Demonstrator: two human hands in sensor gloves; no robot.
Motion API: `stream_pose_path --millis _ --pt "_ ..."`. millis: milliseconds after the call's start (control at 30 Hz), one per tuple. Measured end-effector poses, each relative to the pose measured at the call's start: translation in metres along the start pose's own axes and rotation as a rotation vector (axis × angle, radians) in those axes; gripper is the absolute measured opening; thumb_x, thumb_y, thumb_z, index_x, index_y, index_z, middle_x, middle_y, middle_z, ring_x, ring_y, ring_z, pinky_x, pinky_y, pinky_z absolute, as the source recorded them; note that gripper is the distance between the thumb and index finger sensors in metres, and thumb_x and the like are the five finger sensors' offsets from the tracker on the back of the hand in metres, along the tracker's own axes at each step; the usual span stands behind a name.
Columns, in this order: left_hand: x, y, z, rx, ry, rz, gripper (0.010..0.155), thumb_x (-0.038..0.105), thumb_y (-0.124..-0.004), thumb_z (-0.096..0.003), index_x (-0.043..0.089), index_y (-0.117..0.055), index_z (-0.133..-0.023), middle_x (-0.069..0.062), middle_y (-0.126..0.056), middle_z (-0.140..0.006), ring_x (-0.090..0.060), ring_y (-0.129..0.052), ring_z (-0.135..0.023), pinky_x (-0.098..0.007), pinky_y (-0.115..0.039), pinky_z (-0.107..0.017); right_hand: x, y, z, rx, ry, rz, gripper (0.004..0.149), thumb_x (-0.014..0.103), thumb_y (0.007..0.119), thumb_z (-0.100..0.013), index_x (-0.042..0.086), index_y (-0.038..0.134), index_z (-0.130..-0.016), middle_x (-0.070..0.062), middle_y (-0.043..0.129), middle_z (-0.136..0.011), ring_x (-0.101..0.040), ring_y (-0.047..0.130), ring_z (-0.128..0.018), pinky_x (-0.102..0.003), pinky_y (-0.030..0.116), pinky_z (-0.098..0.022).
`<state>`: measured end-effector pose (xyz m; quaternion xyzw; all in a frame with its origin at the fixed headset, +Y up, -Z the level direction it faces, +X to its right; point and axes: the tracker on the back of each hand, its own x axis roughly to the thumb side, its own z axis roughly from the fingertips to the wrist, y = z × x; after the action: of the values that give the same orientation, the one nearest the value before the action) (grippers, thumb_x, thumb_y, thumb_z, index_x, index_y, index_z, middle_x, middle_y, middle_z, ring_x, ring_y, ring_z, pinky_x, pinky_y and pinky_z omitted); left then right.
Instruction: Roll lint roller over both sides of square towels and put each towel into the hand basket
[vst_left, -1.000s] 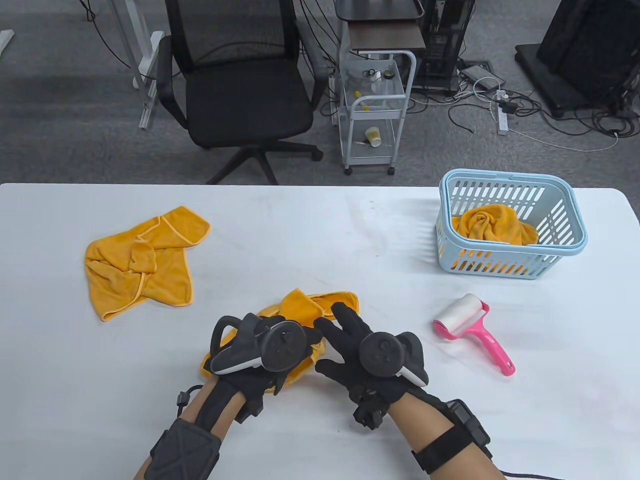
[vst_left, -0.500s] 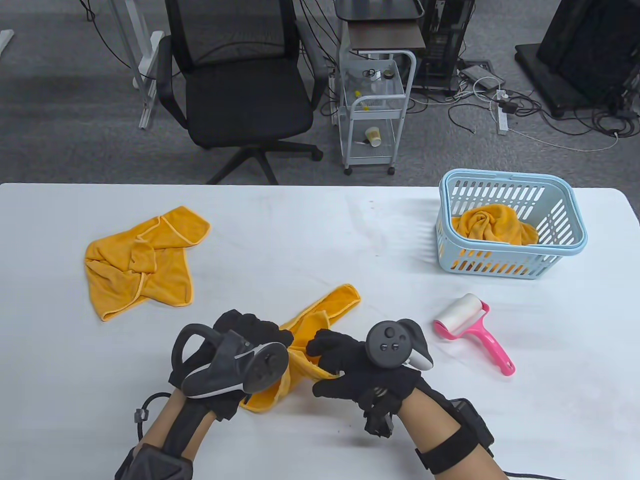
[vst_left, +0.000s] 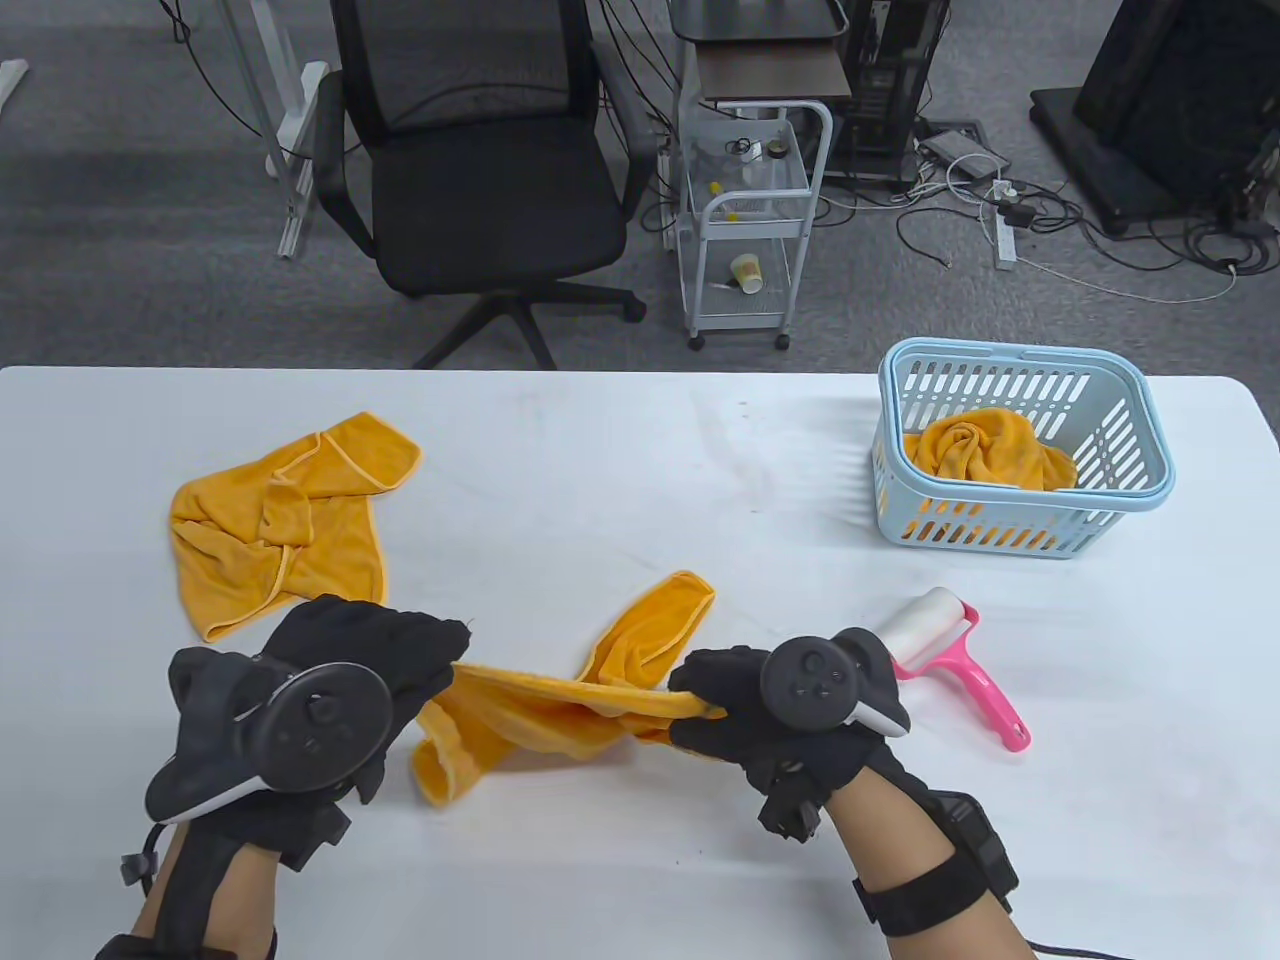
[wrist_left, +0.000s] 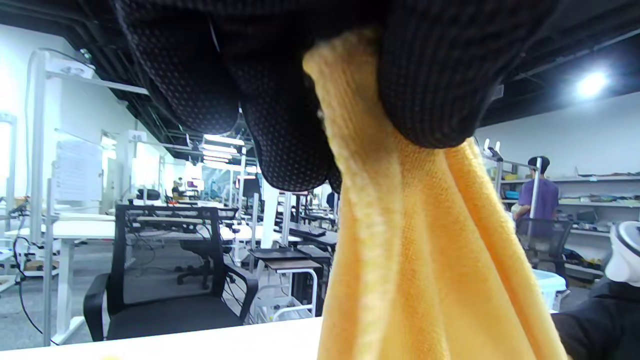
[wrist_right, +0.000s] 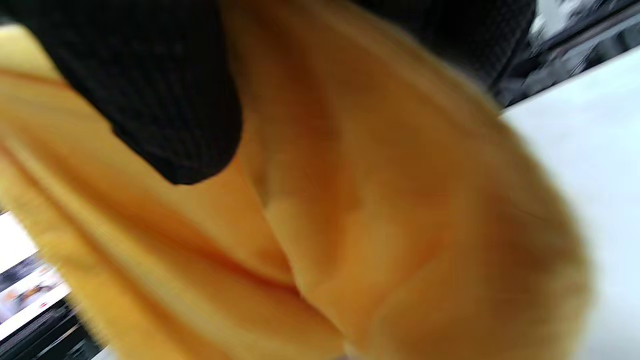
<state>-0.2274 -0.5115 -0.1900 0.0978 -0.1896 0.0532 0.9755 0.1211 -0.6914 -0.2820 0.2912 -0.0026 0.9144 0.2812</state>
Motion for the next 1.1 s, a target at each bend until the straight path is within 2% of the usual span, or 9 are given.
stream_pose_path --millis 167,267,400,467,567,733,900,1000,1100 --pt "-0.014 0.021 0.015 0.047 0.007 0.068 0.036 0.041 -0.085 -0.0477 0.038 -0.089 -0.083 0.008 -0.103 -0.084 -0.025 -0.105 -0.076 -0.059 -0.075 -0.067 0.009 -0.041 0.006 -0.011 -0.003 0.129 0.048 0.031 0.098 -0.044 0.019 0.078 -0.086 -0.006 0.094 -0.073 -0.036 0.095 -0.071 -0.063 0.074 -0.059" --pt "-0.022 0.038 0.026 0.146 0.029 0.049 0.036 0.043 -0.083 -0.0478 0.040 -0.088 -0.083 0.009 -0.103 -0.083 -0.022 -0.105 -0.075 -0.058 -0.076 -0.068 0.028 -0.071 0.014 0.001 -0.011 0.435 0.047 0.032 0.095 -0.046 0.024 0.079 -0.089 -0.003 0.093 -0.078 -0.034 0.095 -0.072 -0.060 0.077 -0.059" --pt "-0.027 0.055 0.039 0.208 -0.001 0.103 0.037 0.041 -0.082 -0.0497 0.041 -0.085 -0.087 0.008 -0.102 -0.076 -0.022 -0.103 -0.068 -0.060 -0.074 -0.068 0.052 -0.122 0.027 0.013 -0.044 0.321 0.044 0.029 0.092 -0.049 0.022 0.081 -0.091 -0.007 0.094 -0.080 -0.036 0.095 -0.074 -0.062 0.075 -0.059" --pt "-0.032 0.069 0.045 0.243 -0.015 0.147 0.038 0.041 -0.081 -0.0504 0.041 -0.084 -0.088 0.009 -0.101 -0.075 -0.022 -0.102 -0.068 -0.060 -0.073 -0.069 0.064 -0.167 0.037 -0.065 -0.083 0.166 0.043 0.029 0.090 -0.050 0.022 0.083 -0.092 -0.007 0.094 -0.080 -0.037 0.094 -0.074 -0.062 0.075 -0.059" --pt "-0.039 0.083 0.046 0.259 -0.020 0.174 0.038 0.041 -0.082 -0.0504 0.040 -0.084 -0.089 0.009 -0.102 -0.075 -0.022 -0.103 -0.068 -0.061 -0.073 -0.069 0.068 -0.202 0.035 -0.096 -0.087 0.074 0.042 0.031 0.088 -0.052 0.020 0.085 -0.092 -0.008 0.096 -0.078 -0.038 0.095 -0.073 -0.063 0.074 -0.059" --pt "-0.047 0.074 0.012 0.207 0.033 0.130 0.039 0.041 -0.085 -0.0491 0.037 -0.084 -0.088 0.010 -0.103 -0.074 -0.021 -0.104 -0.068 -0.061 -0.074 -0.069 0.049 -0.216 0.004 -0.064 0.019 0.023 0.043 0.034 0.088 -0.052 0.020 0.085 -0.093 -0.008 0.096 -0.078 -0.038 0.095 -0.073 -0.063 0.074 -0.059" --pt "-0.065 0.023 -0.052 0.070 0.154 0.099 0.038 0.044 -0.086 -0.0482 0.038 -0.084 -0.086 0.010 -0.102 -0.073 -0.022 -0.103 -0.069 -0.061 -0.072 -0.070 -0.013 -0.201 -0.040 -0.010 0.255 -0.115 0.044 0.040 0.087 -0.052 0.022 0.086 -0.092 -0.012 0.092 -0.083 -0.042 0.089 -0.078 -0.066 0.069 -0.062" --pt "-0.070 0.001 -0.081 0.067 0.203 0.085 0.037 0.044 -0.082 -0.0493 0.039 -0.084 -0.086 0.010 -0.101 -0.077 -0.024 -0.101 -0.073 -0.062 -0.070 -0.071 -0.037 -0.196 -0.055 -0.061 0.362 -0.185 0.046 0.040 0.083 -0.054 0.022 0.081 -0.096 -0.013 0.087 -0.090 -0.044 0.083 -0.084 -0.066 0.064 -0.065" --pt "-0.068 -0.003 -0.104 0.148 0.221 0.061 0.037 0.041 -0.080 -0.0506 0.042 -0.082 -0.088 0.010 -0.097 -0.086 -0.025 -0.098 -0.080 -0.062 -0.068 -0.073 -0.041 -0.209 -0.061 -0.231 0.399 -0.187 0.042 0.033 0.084 -0.054 0.027 0.081 -0.095 -0.010 0.083 -0.094 -0.041 0.079 -0.089 -0.066 0.062 -0.068"
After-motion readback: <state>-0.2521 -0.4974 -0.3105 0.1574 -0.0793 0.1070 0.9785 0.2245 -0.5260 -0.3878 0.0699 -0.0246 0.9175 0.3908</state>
